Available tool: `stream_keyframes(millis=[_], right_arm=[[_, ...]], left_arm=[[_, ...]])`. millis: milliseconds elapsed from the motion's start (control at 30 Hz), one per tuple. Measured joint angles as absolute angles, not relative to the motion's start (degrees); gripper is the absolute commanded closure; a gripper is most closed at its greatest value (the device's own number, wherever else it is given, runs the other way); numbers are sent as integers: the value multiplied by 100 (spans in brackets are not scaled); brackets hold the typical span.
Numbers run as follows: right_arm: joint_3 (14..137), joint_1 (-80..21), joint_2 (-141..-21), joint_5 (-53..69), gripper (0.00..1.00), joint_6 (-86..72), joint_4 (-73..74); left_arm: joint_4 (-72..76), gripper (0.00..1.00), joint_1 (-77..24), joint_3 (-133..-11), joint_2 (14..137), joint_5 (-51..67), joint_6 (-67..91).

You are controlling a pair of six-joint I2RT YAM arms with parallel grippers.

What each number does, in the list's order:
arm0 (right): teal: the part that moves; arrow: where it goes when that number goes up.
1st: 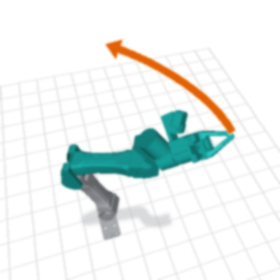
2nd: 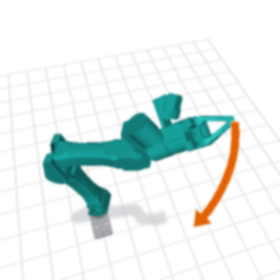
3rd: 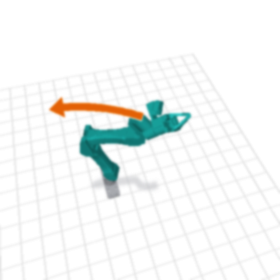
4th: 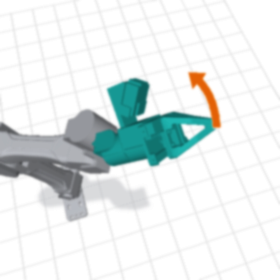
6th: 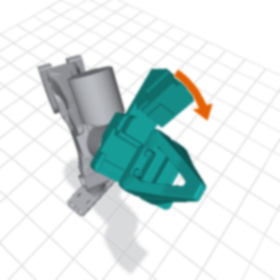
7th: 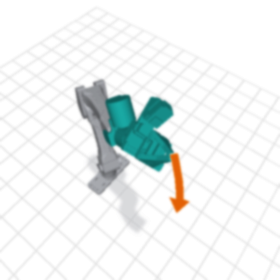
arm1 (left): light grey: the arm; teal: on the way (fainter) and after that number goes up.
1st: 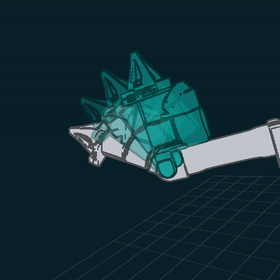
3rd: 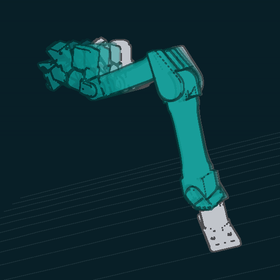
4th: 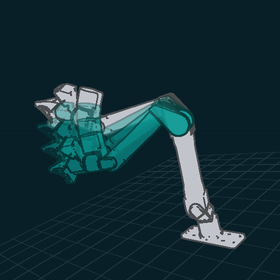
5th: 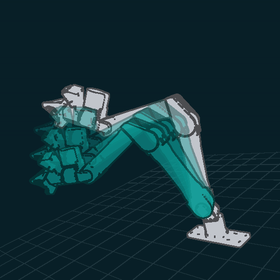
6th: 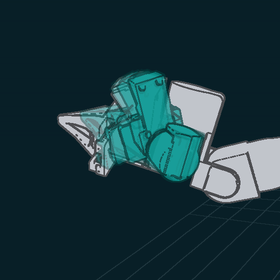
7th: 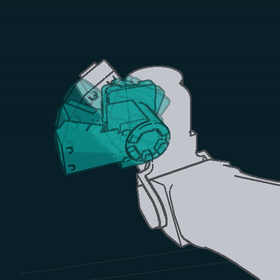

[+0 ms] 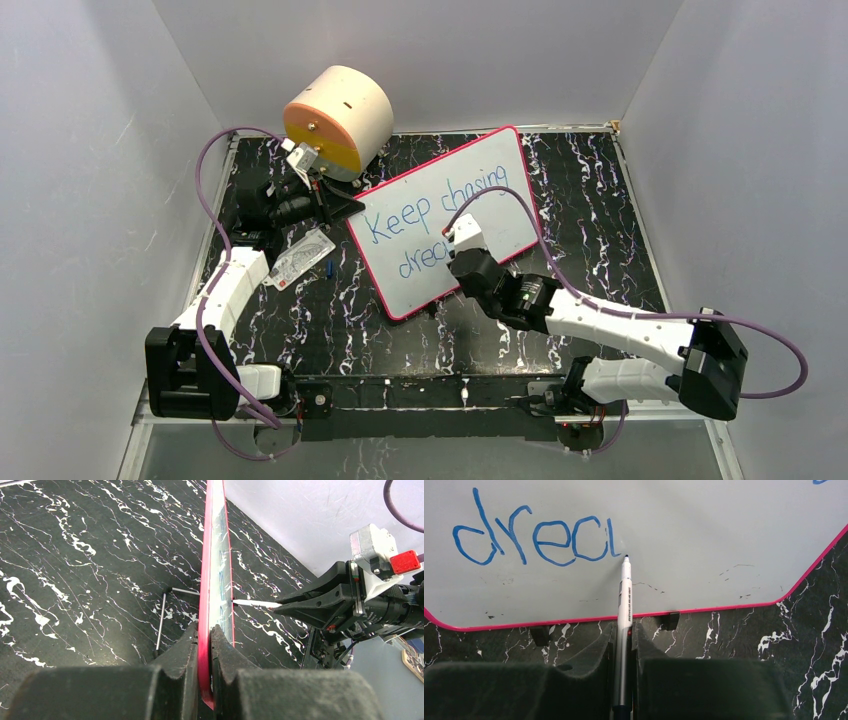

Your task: Write a sentence on the whiteboard

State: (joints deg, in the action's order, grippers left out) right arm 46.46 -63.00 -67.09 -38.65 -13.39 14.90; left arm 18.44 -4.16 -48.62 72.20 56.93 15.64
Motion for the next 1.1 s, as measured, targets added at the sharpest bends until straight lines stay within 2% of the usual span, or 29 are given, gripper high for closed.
stream_keyframes(millis=[333,1100], right_arm=[[4593,-6222,-6346,-3861,100,-1304,1315],[4595,-5964,-6536,-3553,100,-1090,897]], left_arm=[[1841,100,-416,-4864,7220,5695,1564],[1841,100,-416,-4866,7220,5695,1564]])
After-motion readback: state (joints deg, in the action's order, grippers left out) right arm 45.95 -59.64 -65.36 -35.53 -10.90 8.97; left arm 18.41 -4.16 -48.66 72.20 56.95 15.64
